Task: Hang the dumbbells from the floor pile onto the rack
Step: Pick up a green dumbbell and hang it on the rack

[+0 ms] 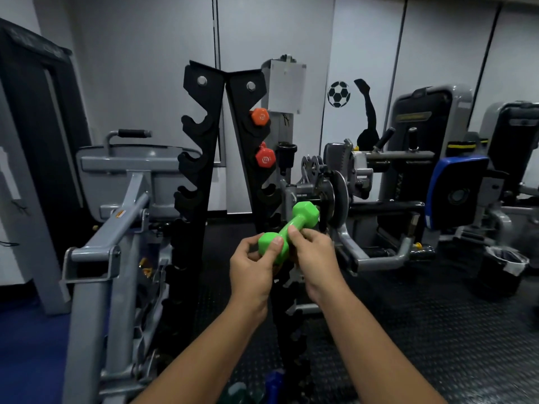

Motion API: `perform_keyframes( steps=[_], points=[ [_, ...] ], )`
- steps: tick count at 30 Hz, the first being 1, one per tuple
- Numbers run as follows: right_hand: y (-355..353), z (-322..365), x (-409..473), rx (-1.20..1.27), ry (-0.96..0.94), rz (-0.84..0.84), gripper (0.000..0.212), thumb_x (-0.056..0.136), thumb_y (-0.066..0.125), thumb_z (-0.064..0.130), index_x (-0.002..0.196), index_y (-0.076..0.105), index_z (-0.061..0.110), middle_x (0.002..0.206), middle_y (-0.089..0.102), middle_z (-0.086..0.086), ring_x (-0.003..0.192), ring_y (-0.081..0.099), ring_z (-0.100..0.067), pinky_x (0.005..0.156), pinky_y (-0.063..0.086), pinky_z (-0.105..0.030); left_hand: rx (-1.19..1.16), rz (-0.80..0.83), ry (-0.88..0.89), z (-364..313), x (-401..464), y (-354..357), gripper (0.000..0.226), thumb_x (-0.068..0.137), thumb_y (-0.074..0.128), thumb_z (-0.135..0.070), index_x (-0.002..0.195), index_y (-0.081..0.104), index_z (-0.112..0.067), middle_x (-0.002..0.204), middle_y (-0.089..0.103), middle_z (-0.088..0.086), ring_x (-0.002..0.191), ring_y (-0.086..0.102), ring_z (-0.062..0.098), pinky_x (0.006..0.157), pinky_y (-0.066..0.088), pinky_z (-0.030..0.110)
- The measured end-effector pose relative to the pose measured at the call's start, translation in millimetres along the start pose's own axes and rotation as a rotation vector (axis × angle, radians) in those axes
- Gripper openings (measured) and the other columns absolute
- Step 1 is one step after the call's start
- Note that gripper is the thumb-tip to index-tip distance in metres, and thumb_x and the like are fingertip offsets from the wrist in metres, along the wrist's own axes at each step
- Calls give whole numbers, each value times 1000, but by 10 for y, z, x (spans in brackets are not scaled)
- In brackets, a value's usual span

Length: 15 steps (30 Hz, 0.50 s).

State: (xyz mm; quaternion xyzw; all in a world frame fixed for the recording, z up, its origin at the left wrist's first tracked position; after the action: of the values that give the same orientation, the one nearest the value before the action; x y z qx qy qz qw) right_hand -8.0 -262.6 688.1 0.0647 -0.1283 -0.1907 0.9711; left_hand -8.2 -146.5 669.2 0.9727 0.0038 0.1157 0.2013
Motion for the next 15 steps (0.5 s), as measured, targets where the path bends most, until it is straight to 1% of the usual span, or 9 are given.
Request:
perform_keyframes(
  steps=[1, 2, 4, 6, 9, 11, 12, 13, 15],
  points=[
    [12, 19, 13, -32, -11, -25, 37, 86, 71, 42, 97, 77, 7, 94, 79, -15, 92, 75, -28, 90, 60, -51, 25, 3, 18, 11, -12, 4, 39, 80, 89, -34, 111, 72, -19, 98, 80, 9, 94, 78, 26, 89, 63, 48],
    [25, 21, 24, -38, -14, -48, 33, 86, 73, 39, 96, 77, 8, 93, 80, -14, 92, 76, -29, 89, 60, -51, 49, 13, 39, 24, -18, 4, 43, 76, 92, -40, 111, 73, -23, 98, 80, 8, 95, 78, 26, 90, 63, 50],
    [40, 9, 71, 23, 14, -51, 22, 92, 74, 25, 95, 77, 4, 95, 78, -20, 90, 75, -31, 86, 61, -50, 93, 30, 82, 54, -12, -3, 45, 73, 93, -45, 111, 72, -30, 100, 80, 6, 96, 78, 24, 91, 62, 50],
    [45, 14, 124, 85, 59, -30, 17, 96, 70, 14, 96, 75, -2, 94, 76, -25, 85, 72, -32, 80, 60, -47, 141, 40, 119, 54, -10, -17, 42, 77, 90, -46, 113, 72, -33, 100, 79, 4, 94, 78, 21, 91, 62, 50],
    [32, 78, 186, 121, 88, -31, 14, 97, 68, 12, 92, 76, 1, 83, 74, -20, 74, 70, -27, 66, 57, -36, 209, 102, 143, 1, 13, -60, 45, 79, 80, -60, 118, 75, -38, 102, 79, -1, 95, 77, 19, 91, 62, 49],
    [2, 103, 258, 141, 86, -53, 14, 95, 69, 12, 89, 77, 2, 79, 73, -17, 71, 68, -27, 66, 55, -36, 259, 157, 156, -65, 67, -73, 41, 84, 76, -60, 119, 76, -37, 102, 79, -2, 96, 77, 21, 89, 63, 47],
    [-9, 110, 299, 152, 83, -55, 14, 95, 70, 12, 89, 78, 2, 79, 73, -18, 72, 68, -29, 67, 55, -38, 303, 170, 178, -98, 105, -81, 36, 89, 75, -56, 119, 77, -36, 100, 79, -3, 95, 77, 21, 86, 64, 44],
    [-17, 117, 338, 161, 84, -53, 14, 94, 70, 12, 90, 78, 1, 80, 73, -19, 72, 68, -29, 68, 55, -39, 352, 167, 209, -137, 155, -90, 32, 92, 74, -51, 119, 77, -34, 98, 79, -5, 93, 76, 16, 84, 63, 38],
    [-26, 124, 414, 163, 94, -39, 13, 93, 72, 13, 86, 79, 3, 80, 72, -19, 74, 67, -30, 70, 54, -41, 453, 138, 266, -214, 295, -136, 32, 95, 71, -47, 122, 76, -31, 96, 79, -11, 91, 73, 2, 81, 57, 21]
  ],
)
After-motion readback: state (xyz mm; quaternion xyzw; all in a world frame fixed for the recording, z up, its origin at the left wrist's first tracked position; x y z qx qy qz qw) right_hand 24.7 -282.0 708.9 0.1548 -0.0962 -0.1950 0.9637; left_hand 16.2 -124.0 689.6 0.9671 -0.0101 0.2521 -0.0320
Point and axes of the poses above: each hand's wrist, its own x-axis towards the middle knuckle, its own y-axis out of the palm, z = x × y, the point moved 1 cm from there along x, towards the middle knuckle
